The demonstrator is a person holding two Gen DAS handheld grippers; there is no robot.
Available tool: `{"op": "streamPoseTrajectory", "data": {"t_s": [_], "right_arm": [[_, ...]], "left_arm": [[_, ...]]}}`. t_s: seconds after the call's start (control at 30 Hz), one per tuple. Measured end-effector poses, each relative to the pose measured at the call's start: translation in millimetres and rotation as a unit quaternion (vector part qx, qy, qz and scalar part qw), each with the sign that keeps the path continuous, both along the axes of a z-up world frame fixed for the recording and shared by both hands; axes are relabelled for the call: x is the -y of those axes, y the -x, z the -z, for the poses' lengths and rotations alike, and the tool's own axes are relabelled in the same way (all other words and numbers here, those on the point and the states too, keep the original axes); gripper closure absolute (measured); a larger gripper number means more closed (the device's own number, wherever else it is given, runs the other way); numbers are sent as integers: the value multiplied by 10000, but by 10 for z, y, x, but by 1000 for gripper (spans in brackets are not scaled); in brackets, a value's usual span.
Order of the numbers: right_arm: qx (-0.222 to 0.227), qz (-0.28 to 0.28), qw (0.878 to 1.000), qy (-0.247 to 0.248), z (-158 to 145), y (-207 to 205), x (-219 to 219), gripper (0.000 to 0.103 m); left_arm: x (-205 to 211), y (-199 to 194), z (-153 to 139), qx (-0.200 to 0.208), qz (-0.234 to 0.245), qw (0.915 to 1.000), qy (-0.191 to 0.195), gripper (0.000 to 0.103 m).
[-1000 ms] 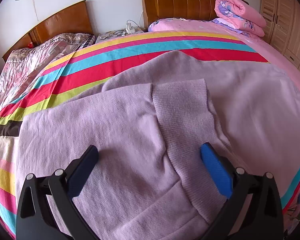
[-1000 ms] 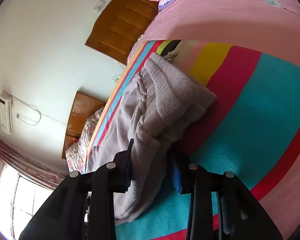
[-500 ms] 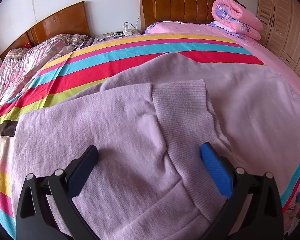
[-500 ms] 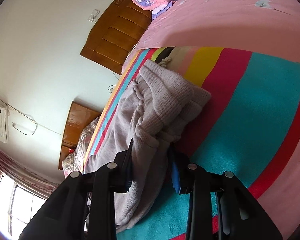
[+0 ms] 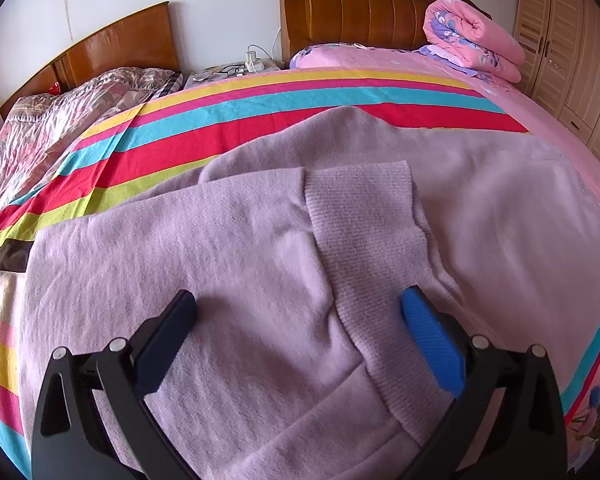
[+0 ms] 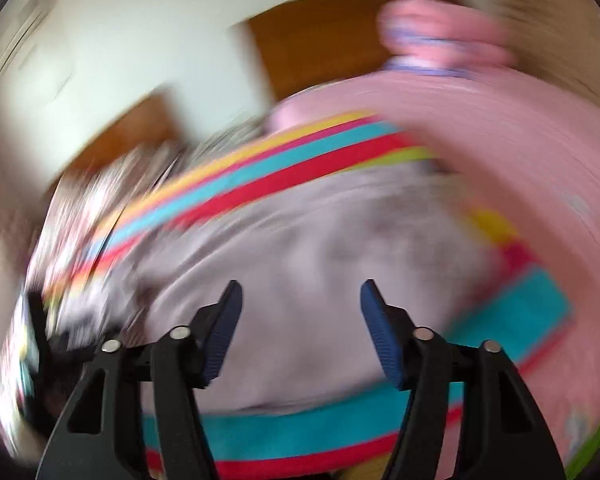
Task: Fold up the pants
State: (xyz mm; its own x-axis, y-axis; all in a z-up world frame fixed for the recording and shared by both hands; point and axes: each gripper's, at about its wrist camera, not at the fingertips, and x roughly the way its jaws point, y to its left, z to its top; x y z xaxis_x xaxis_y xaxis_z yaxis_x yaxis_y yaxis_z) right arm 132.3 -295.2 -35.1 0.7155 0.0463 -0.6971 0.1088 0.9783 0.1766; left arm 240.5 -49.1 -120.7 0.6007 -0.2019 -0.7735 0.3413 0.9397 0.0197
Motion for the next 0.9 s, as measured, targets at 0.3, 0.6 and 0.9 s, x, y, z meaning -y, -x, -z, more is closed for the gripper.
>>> {"op": "streamPoseTrajectory", "data": {"t_s": [0.3,0.6,0.9], "right_arm": [[-961,-1194,9825,1056,536,-36,-441,36],[40,1285,9759,-1764,437,644,1436,37],[-102,1414,9590,-2454,724,162,1638,40]], "left_arm": [[0,-5,-1,-1,1,10000,8,1],[-4,-8,1,1,-5,10000,36,1],[-8,-12,5,12,-24,10000,45,1]]}}
